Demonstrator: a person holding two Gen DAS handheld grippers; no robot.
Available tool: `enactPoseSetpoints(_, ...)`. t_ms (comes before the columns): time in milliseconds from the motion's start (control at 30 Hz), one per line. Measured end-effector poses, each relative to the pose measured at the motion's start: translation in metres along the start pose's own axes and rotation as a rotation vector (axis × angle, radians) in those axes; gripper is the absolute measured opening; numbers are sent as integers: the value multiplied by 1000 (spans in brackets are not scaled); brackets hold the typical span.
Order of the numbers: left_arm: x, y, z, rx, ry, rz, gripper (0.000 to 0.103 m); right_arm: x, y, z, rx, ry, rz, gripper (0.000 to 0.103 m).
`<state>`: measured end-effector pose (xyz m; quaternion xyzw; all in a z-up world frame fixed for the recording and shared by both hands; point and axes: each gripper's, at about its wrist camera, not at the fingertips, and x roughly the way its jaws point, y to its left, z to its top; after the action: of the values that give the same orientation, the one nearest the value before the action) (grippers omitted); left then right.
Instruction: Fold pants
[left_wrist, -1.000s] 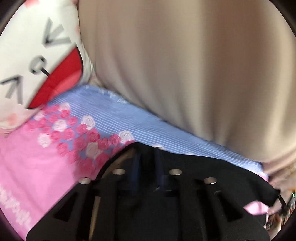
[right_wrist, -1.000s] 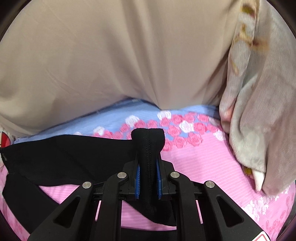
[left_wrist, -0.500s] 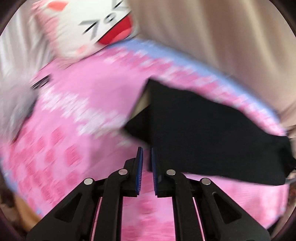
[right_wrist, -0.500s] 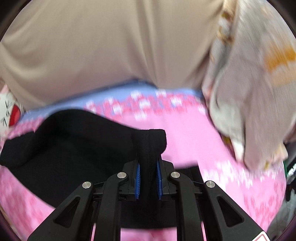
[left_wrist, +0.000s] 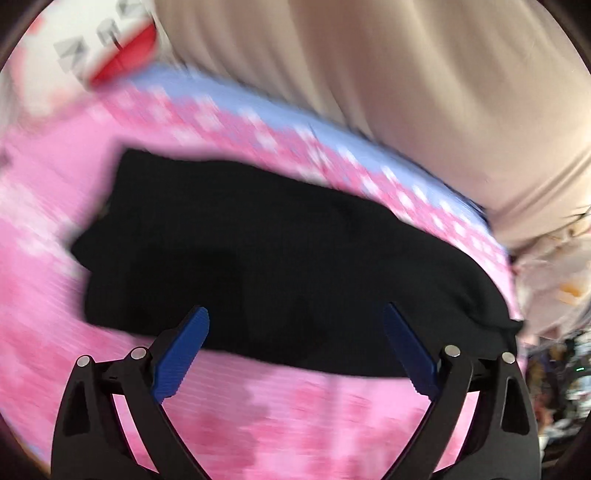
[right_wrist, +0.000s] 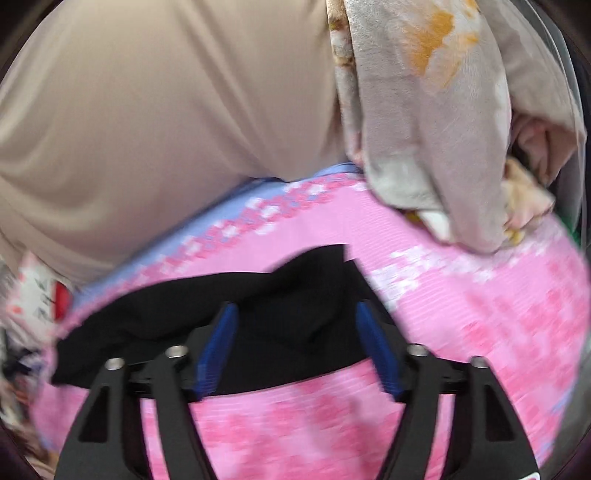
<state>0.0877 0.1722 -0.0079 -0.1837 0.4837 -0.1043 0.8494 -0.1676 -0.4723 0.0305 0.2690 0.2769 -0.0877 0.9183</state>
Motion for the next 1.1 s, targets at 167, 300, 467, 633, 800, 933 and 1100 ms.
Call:
enactPoseSetpoints(167,50,14,-9,-128,109,-102,91,49,6,11,145,109,114,72)
enactPoseSetpoints(300,54,31,-11,-226,111,-178,91,111,1,28,263,215,97,72)
enactPoseSetpoints(467,48,41,-9,-243,118,-220,91,170,-2,53,246,263,-115,7)
enactPoseSetpoints(633,46,47,-6,-242,142,-230,91,76,46,76,92,2,36,5)
enactPoseSetpoints(800,46,53,-6,-244,149,-256,91,73,-15,27,192,86,-32,5)
enactPoseSetpoints(933,51,48,4,-223,153,-257,76,96,-51,-19,286,182,-99,6)
enactPoseSetpoints(1100,55,57,15,-221,199,-272,0,89,-42,-13,253,145,-121,13)
